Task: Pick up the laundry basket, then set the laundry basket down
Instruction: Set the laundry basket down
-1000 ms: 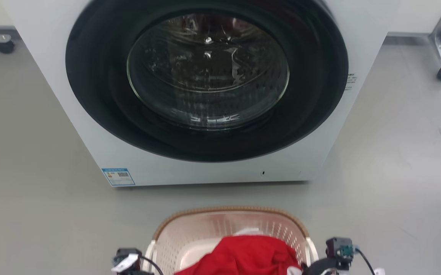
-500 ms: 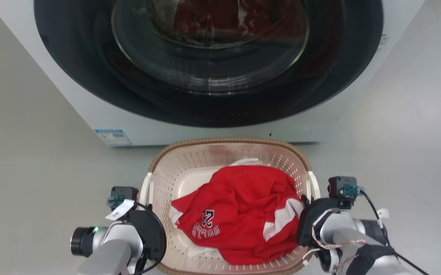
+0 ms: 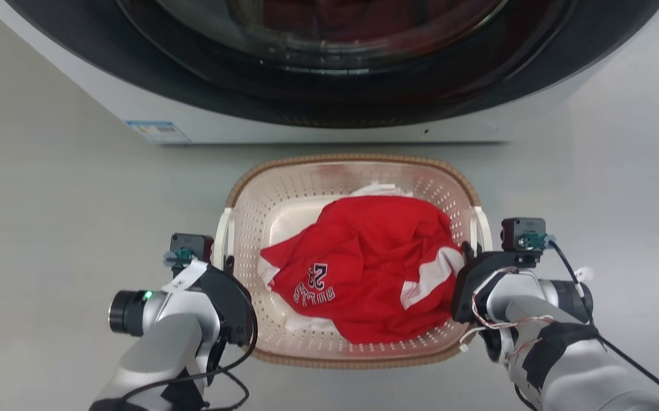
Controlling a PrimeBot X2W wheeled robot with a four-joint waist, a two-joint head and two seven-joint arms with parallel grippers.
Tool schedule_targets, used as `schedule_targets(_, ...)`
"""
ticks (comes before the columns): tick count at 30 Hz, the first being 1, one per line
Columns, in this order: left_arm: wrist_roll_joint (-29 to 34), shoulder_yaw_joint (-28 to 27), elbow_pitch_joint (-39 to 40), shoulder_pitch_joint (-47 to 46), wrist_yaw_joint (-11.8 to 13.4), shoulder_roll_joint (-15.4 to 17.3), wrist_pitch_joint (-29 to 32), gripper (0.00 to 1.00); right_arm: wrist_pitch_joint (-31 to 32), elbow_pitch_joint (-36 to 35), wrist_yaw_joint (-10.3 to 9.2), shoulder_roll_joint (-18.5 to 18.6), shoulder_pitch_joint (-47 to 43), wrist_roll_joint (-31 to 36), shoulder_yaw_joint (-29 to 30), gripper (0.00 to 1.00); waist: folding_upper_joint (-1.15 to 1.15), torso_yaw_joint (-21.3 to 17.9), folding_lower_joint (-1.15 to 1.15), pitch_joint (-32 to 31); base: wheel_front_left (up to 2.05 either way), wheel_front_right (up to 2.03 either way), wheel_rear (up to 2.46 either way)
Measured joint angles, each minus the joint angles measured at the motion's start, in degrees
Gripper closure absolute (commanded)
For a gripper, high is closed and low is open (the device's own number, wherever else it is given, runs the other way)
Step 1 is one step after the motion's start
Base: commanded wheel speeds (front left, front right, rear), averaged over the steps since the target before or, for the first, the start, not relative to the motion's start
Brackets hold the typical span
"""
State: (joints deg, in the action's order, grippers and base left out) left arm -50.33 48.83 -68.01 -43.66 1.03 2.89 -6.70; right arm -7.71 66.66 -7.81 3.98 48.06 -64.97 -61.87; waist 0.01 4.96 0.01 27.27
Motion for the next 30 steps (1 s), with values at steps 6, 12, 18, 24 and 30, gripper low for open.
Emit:
schedule_targets(6, 0.1, 0.1, 0.4, -3.2, 0.1, -0.1, -0.5, 1.00, -0.8, 0.7, 0.01, 0.4, 3.4, 0.5, 0.1, 1.00, 0.00, 0.7, 0.00, 5.1, 0.00, 0.00, 0.00)
schedule_targets(12, 0.5, 0.1, 0.8, -6.5, 0.3, -0.2, -1.0, 1.00, -1.5, 1.3, 0.01, 1.0, 7.2, 1.2, 0.2, 1.00, 0.00, 1.5, 0.00, 10.3, 0.00, 0.00, 0.00)
schedule_targets(18, 0.6, 0.2, 1.5, -9.2, 0.5, -0.3, -1.8, 1.00, -2.5, 2.1, 0.09, 1.6, 10.2, 1.8, 0.2, 1.00, 0.00, 2.2, 0.00, 15.3, 0.00, 0.00, 0.00)
schedule_targets(24, 0.6, 0.3, 1.3, -10.0, 0.5, -0.5, -2.6, 1.00, -3.3, 2.6, 0.26, 1.6, 10.5, 2.1, 0.3, 1.00, 0.00, 3.2, 0.00, 19.0, 0.00, 0.00, 0.00)
schedule_targets(30, 0.9, 0.2, 0.8, -12.7, 0.5, -0.5, -3.6, 1.00, -4.1, 2.9, 0.33, 1.6, 13.1, 2.4, 0.5, 1.00, 0.00, 3.8, 0.00, 20.7, 0.00, 0.00, 0.00)
